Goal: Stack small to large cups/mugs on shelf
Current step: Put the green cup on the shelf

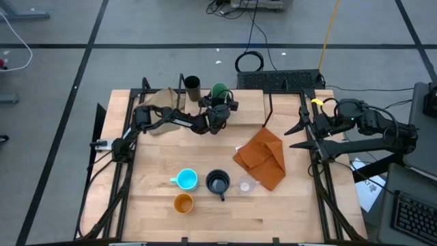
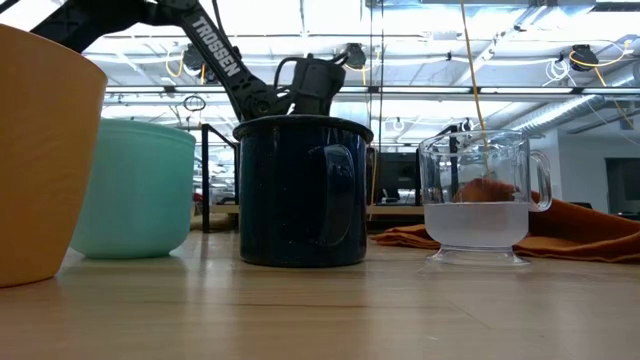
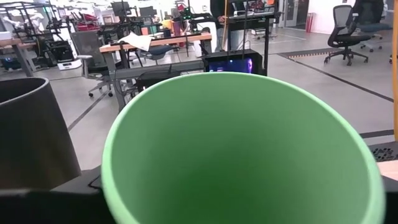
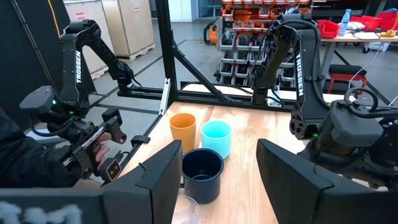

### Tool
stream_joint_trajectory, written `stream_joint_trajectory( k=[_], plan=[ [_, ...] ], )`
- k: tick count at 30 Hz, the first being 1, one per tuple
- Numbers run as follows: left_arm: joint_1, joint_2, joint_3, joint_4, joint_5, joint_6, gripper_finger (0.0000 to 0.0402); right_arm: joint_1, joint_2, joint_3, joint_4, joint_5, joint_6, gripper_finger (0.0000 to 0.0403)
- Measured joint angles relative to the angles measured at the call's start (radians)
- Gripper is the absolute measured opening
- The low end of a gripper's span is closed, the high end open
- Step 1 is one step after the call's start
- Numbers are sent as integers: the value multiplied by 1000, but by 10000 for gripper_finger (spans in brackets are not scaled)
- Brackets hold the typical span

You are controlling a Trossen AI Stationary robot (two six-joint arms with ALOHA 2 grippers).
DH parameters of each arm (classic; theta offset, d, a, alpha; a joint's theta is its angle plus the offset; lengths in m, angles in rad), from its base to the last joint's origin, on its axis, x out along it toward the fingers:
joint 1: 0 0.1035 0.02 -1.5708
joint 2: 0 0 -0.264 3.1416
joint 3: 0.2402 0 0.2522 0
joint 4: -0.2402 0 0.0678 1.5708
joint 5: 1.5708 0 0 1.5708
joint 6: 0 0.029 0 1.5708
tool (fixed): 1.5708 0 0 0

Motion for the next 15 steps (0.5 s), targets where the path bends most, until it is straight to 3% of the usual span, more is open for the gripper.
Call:
stream_joint_trajectory(
  k=[15],
  plan=[
    [10,0,0,-8,-20,16,333,0,0,0,0,0,0,199]
  ],
)
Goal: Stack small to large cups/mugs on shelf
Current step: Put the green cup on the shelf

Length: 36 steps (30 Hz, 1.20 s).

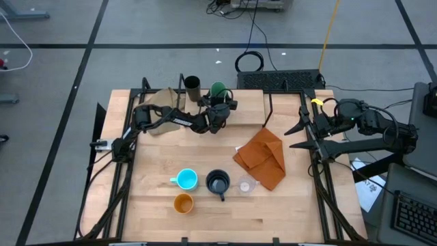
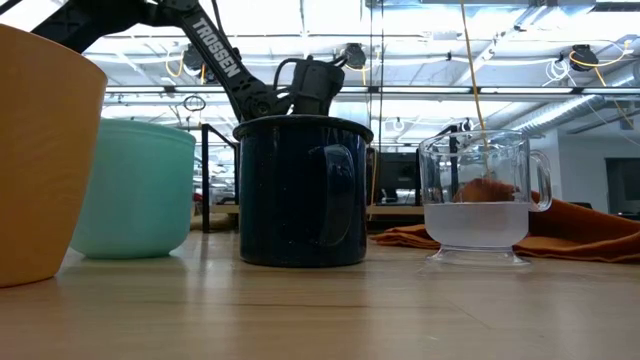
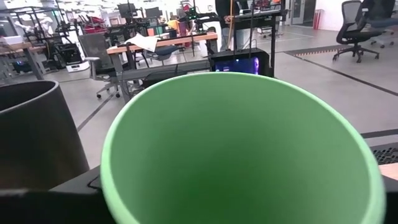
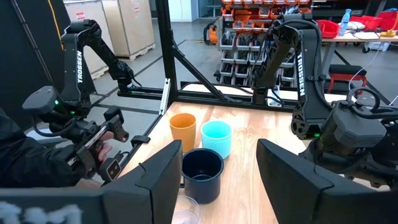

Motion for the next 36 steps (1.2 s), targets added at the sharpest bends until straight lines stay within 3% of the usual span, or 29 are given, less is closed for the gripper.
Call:
stream_joint_trajectory(
  k=[4,12,24,36],
  plan=[
    [-1,0,0,0,5,-16,339,0,0,0,0,0,0,199],
    [-7,-7,0,-17,35,-51,392,0,0,0,0,0,0,199],
    [-2,-150,0,-377,98,-324,396,0,0,0,0,0,0,199],
    [5,-157,0,-427,111,-364,400,0,0,0,0,0,-2,199]
  ],
)
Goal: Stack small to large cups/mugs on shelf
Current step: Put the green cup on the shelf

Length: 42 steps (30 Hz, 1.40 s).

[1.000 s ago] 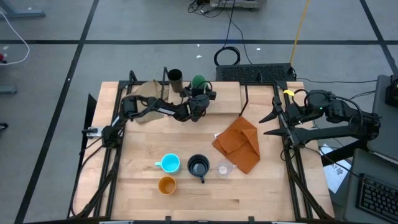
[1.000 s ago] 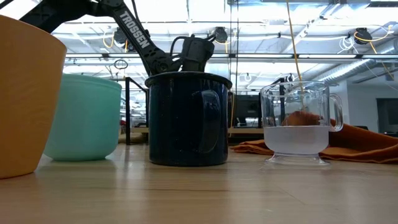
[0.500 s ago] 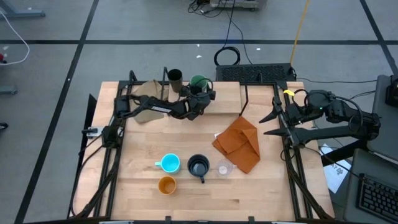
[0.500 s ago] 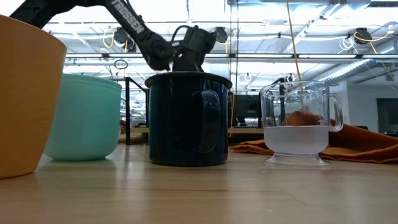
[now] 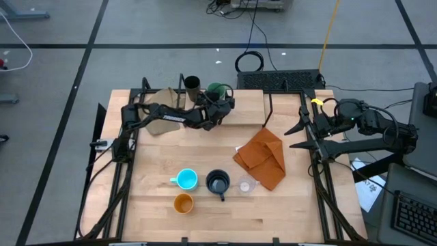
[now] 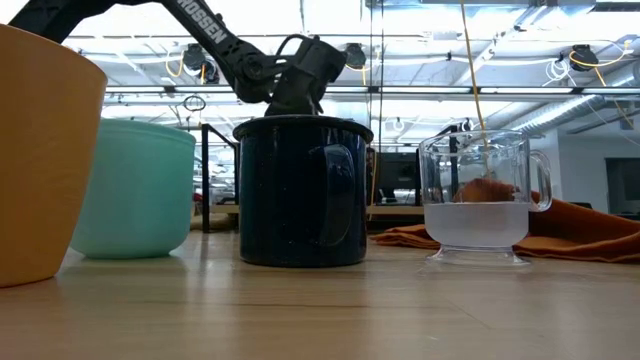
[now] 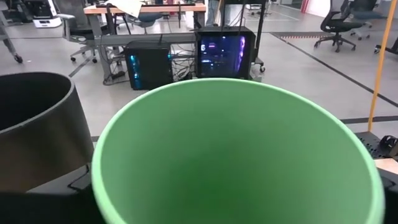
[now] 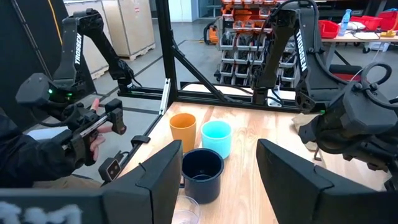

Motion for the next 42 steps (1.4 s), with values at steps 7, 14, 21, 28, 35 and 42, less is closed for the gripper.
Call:
stream_joint_trajectory(
  k=[7,14,21,28,35,42],
  plan=[
    [-7,0,0,-11,-42,11,400,0,0,0,0,0,-1,199],
    [-12,1,0,14,-2,107,400,0,0,0,5,0,-3,199],
    [-12,2,0,16,12,80,399,0,0,0,5,0,-1,199],
    [-11,2,0,17,56,87,399,0,0,0,7,0,-2,199],
    [-8,2,0,18,59,122,399,0,0,0,7,0,-3,199],
    [-7,2,0,21,59,127,399,0,0,0,7,0,-7,199]
  ],
)
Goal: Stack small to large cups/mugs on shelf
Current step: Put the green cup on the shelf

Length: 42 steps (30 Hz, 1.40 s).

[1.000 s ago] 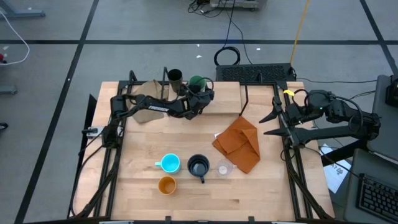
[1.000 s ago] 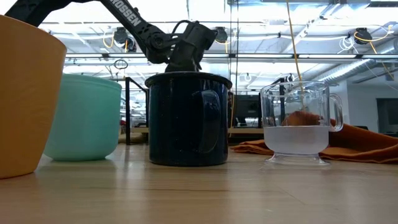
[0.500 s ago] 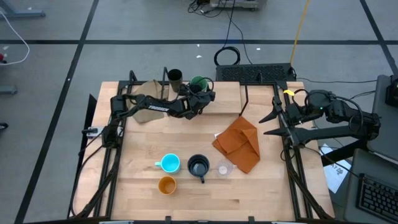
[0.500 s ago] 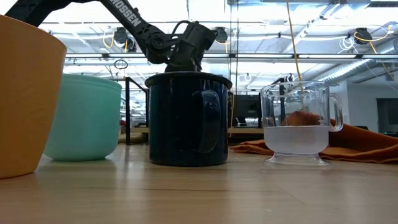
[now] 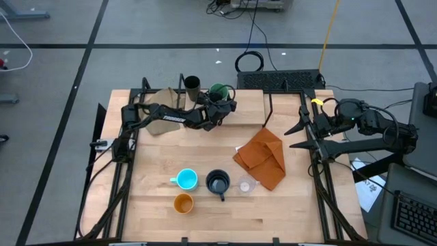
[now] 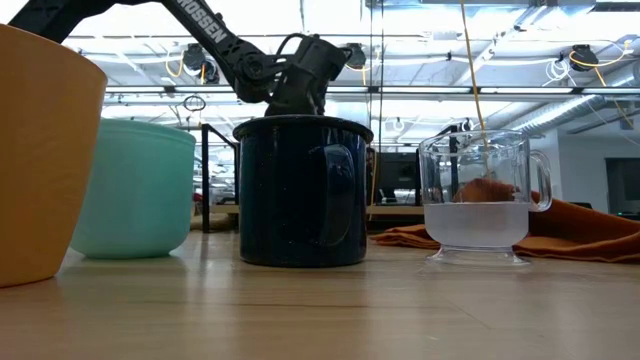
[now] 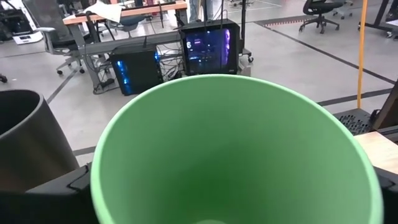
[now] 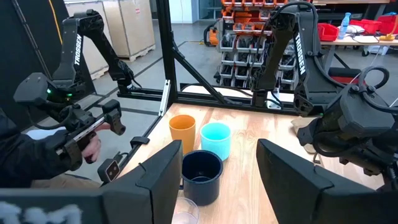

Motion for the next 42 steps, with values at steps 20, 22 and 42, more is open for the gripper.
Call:
stream_joint_trajectory(
  k=[20,22,42],
  plan=[
    [5,0,0,-3,-13,-57,399,0,0,0,0,0,-1,199],
    [8,0,0,-9,-11,-69,400,0,0,0,0,0,0,199],
    [42,2,0,-114,67,-180,400,0,0,0,0,0,-1,199]
  ],
)
